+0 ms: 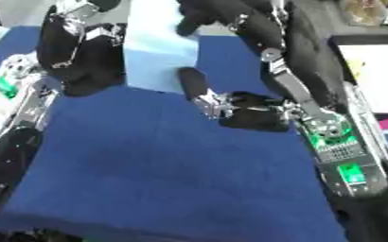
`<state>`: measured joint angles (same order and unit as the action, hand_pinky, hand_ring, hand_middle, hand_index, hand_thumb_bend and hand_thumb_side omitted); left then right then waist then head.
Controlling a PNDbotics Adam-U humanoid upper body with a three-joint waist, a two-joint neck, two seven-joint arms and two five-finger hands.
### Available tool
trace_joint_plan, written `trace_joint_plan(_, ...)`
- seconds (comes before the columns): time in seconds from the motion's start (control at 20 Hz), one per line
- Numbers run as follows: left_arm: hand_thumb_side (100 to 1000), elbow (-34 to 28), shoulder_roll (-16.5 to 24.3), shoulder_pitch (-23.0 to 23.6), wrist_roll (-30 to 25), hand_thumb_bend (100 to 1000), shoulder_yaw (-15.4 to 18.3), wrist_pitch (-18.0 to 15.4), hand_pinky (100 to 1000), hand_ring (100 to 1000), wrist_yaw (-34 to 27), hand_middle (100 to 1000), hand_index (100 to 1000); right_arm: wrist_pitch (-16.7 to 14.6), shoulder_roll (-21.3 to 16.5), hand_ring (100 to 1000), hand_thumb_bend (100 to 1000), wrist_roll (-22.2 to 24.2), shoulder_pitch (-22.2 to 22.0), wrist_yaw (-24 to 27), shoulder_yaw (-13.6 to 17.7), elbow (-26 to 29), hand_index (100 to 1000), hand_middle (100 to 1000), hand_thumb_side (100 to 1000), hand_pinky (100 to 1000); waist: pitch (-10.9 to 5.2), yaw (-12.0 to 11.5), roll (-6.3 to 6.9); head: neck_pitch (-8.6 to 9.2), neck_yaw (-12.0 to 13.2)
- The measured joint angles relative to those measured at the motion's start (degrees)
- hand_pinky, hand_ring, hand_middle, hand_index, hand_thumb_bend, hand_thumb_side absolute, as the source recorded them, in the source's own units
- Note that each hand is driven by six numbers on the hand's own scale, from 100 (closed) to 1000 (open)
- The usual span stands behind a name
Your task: Pick up the objects with one hand, pass them to the other hand, and then place them into the box on the other side of the table.
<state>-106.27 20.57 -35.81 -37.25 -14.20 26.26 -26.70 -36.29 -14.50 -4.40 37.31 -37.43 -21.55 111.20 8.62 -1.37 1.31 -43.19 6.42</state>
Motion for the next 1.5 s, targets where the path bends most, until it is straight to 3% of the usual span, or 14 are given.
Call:
trace_joint_plan(0.3, 1000, 0.0, 0.0, 0.0, -1.5, 248, -0.2, -0.4, 796, 550, 1.0, 476, 743, -2.0, 0.0, 609, 107, 1.1, 0.1, -1.1, 0.0, -0.1, 977, 649, 100, 599, -0.01, -0.1, -0.01, 0.05, -0.8)
trace_joint_plan(0.5, 1000, 0.0, 0.0, 0.0, -3.0, 246, -0.2, -1.0, 794, 549, 2.4, 475, 746, -4.0, 0.0, 638, 139, 2.3, 0.5, -1.7, 0.0, -0.1, 989, 686, 100, 611, -0.05, -0.2, -0.03, 0.20, -1.2)
trace_joint_plan(0.8, 1000, 0.0, 0.1, 0.0, -4.4, 377, -0.6, -1.4, 791, 545, 4.8, 471, 746, -7.9, 0.0, 678, 128, 4.6, 0.7, -1.7, -0.1, -0.2, 1000, 745, 100, 628, -0.07, -0.2, -0.06, 0.50, -1.5)
trace_joint_plan(1.0, 1000, 0.0, 0.1, -0.3, -4.8, 380, -1.4, -1.5, 790, 545, 6.0, 471, 746, -10.1, 0.0, 679, 128, 6.3, 1.1, -1.7, -0.7, -0.3, 1000, 746, 100, 628, -0.10, -0.2, -0.07, 0.53, -1.5)
trace_joint_plan(1.05, 1000, 0.0, 0.1, -0.4, -4.9, 548, -1.5, -1.5, 788, 545, 6.2, 471, 748, -10.5, 0.0, 690, 104, 6.6, 1.1, -1.7, -0.7, -0.3, 1000, 764, 100, 634, -0.10, -0.2, -0.07, 0.53, -1.5)
trace_joint_plan(1.1, 1000, 0.0, 0.1, -0.4, -5.0, 548, -1.6, -1.6, 788, 544, 6.4, 470, 747, -10.8, 0.0, 690, 102, 6.8, 1.1, -1.7, -0.8, -0.4, 1000, 765, 100, 634, -0.11, -0.2, -0.08, 0.54, -1.5)
trace_joint_plan(1.2, 1000, 0.0, 0.1, -0.4, -5.2, 530, -1.8, -1.7, 789, 544, 6.7, 469, 746, -11.4, 0.0, 690, 100, 7.5, 1.4, -1.7, -0.8, -0.5, 1000, 764, 100, 634, -0.11, -0.3, -0.09, 0.55, -1.5)
trace_joint_plan(1.25, 1000, 0.0, 0.1, -0.4, -5.3, 432, -2.0, -1.8, 790, 541, 6.8, 466, 744, -11.7, 0.0, 690, 100, 7.8, 1.5, -1.7, -0.9, -0.7, 1000, 758, 100, 639, -0.11, -0.3, -0.12, 0.55, -1.6)
trace_joint_plan(1.3, 1000, 0.0, 0.0, -0.4, -5.5, 432, -2.0, -1.9, 790, 541, 7.0, 466, 744, -12.0, 0.0, 690, 100, 8.0, 1.6, -1.6, -1.0, -0.7, 1000, 758, 100, 639, -0.11, -0.3, -0.16, 0.56, -1.6)
trace_joint_plan(1.35, 1000, 0.0, 0.0, -0.4, -5.7, 332, -2.0, -2.0, 792, 539, 7.0, 463, 741, -12.0, 0.1, 692, 100, 8.3, 1.6, -1.5, -1.0, -0.7, 1000, 748, 100, 648, -0.11, -0.3, -0.20, 0.56, -1.7)
trace_joint_plan(1.5, 1000, 0.0, 0.0, -0.4, -6.5, 261, -2.0, -2.6, 795, 535, 7.1, 454, 736, -12.0, 0.5, 694, 100, 8.9, 1.6, -0.4, -1.1, -1.0, 1000, 736, 100, 660, -0.11, -0.3, -0.22, 0.61, -1.8)
